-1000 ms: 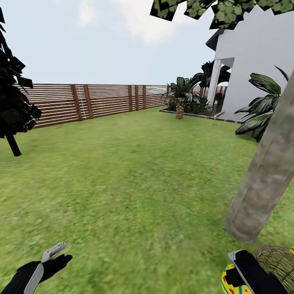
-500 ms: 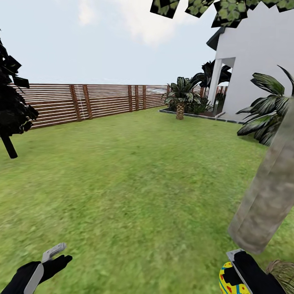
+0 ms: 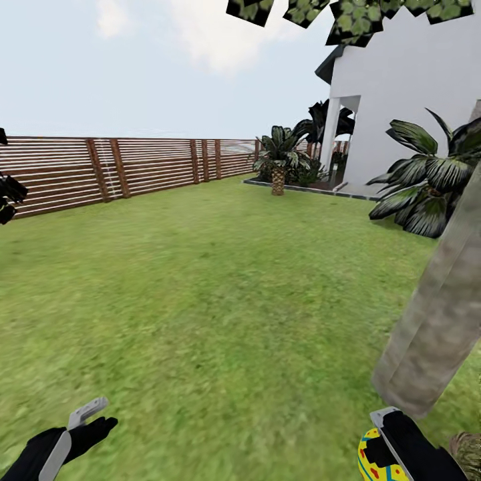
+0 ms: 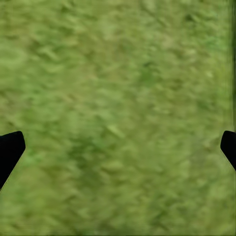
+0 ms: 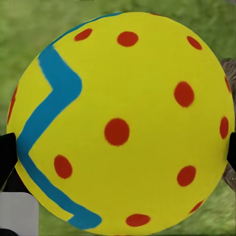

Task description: Take the three Easter eggs out of the wicker basket on the lawn in the garden, then place them on the lawn next to a single tree (choose any tree) so that all three eggs are next to the same tree and none are left in the basket.

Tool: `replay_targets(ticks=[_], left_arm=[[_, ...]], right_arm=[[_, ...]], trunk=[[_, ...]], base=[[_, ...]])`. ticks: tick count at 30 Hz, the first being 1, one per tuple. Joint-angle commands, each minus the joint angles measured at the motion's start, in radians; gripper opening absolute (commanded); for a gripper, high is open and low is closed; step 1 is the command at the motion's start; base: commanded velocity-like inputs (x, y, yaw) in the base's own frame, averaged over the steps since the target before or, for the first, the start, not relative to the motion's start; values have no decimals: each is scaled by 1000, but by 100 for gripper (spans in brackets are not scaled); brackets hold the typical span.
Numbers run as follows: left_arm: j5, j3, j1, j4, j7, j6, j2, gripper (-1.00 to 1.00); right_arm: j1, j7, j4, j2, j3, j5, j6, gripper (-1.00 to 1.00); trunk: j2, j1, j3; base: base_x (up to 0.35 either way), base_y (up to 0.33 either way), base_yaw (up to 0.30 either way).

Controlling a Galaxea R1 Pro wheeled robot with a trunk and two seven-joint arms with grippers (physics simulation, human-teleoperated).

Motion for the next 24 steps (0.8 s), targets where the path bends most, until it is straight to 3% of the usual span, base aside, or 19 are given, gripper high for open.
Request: replay_targets(ticks=[1, 5, 12, 24], left_arm=[[1, 4, 0, -1, -4, 6, 0, 100], [0, 3, 0, -1, -4, 5, 0, 100], [0, -1, 0, -1, -3, 4, -1, 100], [2, 3, 0, -1, -4, 4, 0, 100]], right_arm=[[-1, 8, -1, -1, 3, 11, 5, -100], [-1, 7, -1, -1, 3, 12, 5, -100], [-1, 7, -1, -1, 3, 11, 5, -100], [-1, 3, -2, -1, 5, 12, 5, -100]], trunk=[[-1, 0, -1], [-1, 0, -1], [-1, 0, -1], [-1, 0, -1]], base=[[234, 277, -297], [278, 212, -298], [344, 26, -217], [347, 14, -9]])
